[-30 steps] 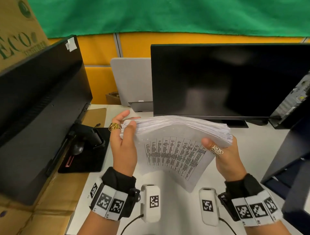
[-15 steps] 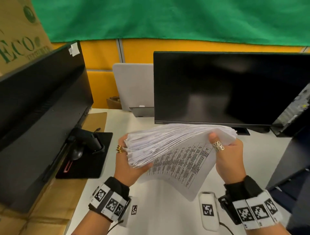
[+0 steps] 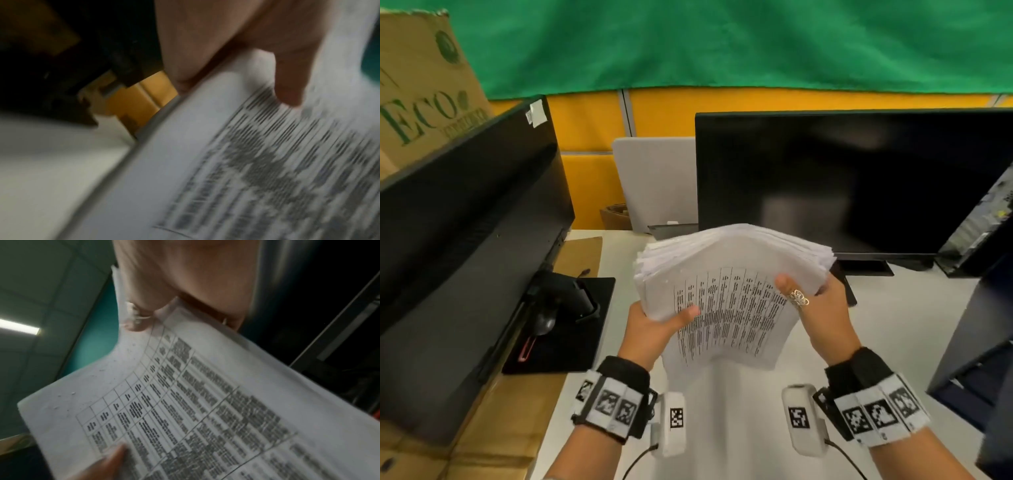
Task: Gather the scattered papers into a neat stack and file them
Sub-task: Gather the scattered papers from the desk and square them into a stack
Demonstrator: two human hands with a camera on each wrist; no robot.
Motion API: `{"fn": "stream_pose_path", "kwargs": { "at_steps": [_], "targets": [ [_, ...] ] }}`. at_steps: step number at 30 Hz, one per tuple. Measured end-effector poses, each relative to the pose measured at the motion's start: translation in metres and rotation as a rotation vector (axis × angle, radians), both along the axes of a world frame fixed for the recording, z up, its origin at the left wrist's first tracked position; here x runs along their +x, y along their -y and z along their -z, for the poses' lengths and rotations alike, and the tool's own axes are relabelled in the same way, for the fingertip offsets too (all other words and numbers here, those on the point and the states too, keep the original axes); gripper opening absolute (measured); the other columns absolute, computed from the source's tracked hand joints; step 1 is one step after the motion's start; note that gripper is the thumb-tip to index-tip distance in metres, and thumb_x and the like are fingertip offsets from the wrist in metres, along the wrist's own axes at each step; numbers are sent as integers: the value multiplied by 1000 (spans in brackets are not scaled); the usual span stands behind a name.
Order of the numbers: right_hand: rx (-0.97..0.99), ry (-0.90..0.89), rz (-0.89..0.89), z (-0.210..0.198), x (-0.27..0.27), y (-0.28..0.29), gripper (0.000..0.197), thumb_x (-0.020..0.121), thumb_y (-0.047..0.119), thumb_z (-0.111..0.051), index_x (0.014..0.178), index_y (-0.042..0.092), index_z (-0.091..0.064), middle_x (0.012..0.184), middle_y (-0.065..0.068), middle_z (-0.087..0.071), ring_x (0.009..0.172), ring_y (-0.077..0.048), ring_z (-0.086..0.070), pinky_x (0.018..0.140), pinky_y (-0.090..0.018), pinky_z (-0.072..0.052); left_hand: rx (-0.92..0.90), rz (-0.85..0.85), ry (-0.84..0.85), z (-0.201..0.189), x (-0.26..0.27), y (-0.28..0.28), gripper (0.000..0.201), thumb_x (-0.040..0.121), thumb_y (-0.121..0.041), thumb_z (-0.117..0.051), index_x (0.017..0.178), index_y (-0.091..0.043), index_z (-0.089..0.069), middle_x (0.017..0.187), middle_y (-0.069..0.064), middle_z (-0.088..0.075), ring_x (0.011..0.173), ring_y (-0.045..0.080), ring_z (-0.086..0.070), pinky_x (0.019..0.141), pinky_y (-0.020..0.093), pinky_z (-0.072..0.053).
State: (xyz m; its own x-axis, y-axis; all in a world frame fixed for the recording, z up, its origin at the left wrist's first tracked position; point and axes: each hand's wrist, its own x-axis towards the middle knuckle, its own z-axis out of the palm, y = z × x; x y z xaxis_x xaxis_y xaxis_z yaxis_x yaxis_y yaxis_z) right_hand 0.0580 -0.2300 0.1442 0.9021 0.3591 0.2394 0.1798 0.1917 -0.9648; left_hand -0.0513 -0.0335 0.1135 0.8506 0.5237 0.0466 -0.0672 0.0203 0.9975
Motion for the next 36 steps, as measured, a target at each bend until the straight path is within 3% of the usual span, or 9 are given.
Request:
{"fn": "stream_pose_path", "kwargs": {
  "at_steps": [5, 8, 11, 15, 18, 22, 25, 30, 36],
  "targets": [
    [71, 199, 272, -13, -14, -5, 65, 77, 36, -68, 129, 12, -36, 104, 9, -53, 87, 6, -61, 65, -11, -52, 40, 28, -41, 5, 8, -6, 50, 65, -4, -79, 95, -37, -57, 100, -11, -66, 96, 3, -61, 64, 10, -52],
    [68, 321, 382, -27, -17, -7, 58, 81, 48, -49, 125, 12, -37, 96, -1, -55, 83, -2, -61, 63, -12, -49, 42, 37, -64, 4, 12, -4, 52, 62, -8, -82, 99, -36, -58, 104, -8, -66, 100, 8, -61, 75, 21, -52],
    [62, 199, 385, -34, -10, -9, 30, 82, 46, -46, 101, 24, -52, 89, -12, -57, 79, -21, -59, 63, -23, -49, 43, 73, -90, 4, 15, -4, 58, 54, -22, -83, 107, -28, -60, 111, 0, -67, 105, 16, -62, 88, 37, -53],
    [154, 95, 228, -34, 0, -2, 17, 91, 8, -43, 90, 18, -56, 68, 5, -57, 60, -7, -56, 56, -17, -47, 47, 96, -105, 5, 16, -8, 66, 46, -35, -87, 106, -27, -62, 107, -3, -70, 102, 13, -65, 89, 39, -53],
    [249, 64, 64, -37, 3, 8, 13, 85, 14, -44, 92, 15, -55, 64, 10, -59, 59, -4, -57, 56, -15, -48, 46, 88, -87, 7, 17, -10, 62, 45, -28, -90, 100, -30, -62, 100, -8, -72, 99, 9, -66, 89, 36, -53],
    [161, 117, -100, -27, 7, 23, 77, 62, 57, -71, 124, 25, -36, 107, -1, -57, 94, -11, -61, 76, -23, -53, 74, 85, -88, 7, 18, -10, 58, 49, -22, -88, 99, -30, -62, 103, -4, -69, 100, 13, -64, 88, 38, -54],
    [-2, 110, -164, -11, 5, 28, 108, 43, 41, -88, 132, 35, -26, 118, 9, -56, 107, -14, -61, 77, -30, -56, 138, -3, 7, -1, 13, -7, 63, 52, -22, -83, 110, -18, -60, 105, 0, -68, 104, 19, -64, 79, 28, -58],
    [-77, 82, -124, 1, 3, 22, 71, 49, 33, -84, 113, 16, -58, 107, -1, -67, 103, -24, -64, 77, -35, -57, 139, -230, 432, -34, 1, 37, 71, 85, -49, -47, 139, -10, -23, 125, 2, -51, 112, 2, -58, 78, 10, -50],
    [-41, 16, -98, 4, 0, 21, 45, 58, 35, -74, 103, 30, -67, 105, 0, -72, 99, -20, -67, 75, -32, -57, -47, -261, 302, -52, -1, 39, 35, 100, -27, -25, 132, -39, -26, 124, -6, -50, 92, -9, -56, 68, 0, -47]
  ]
}}
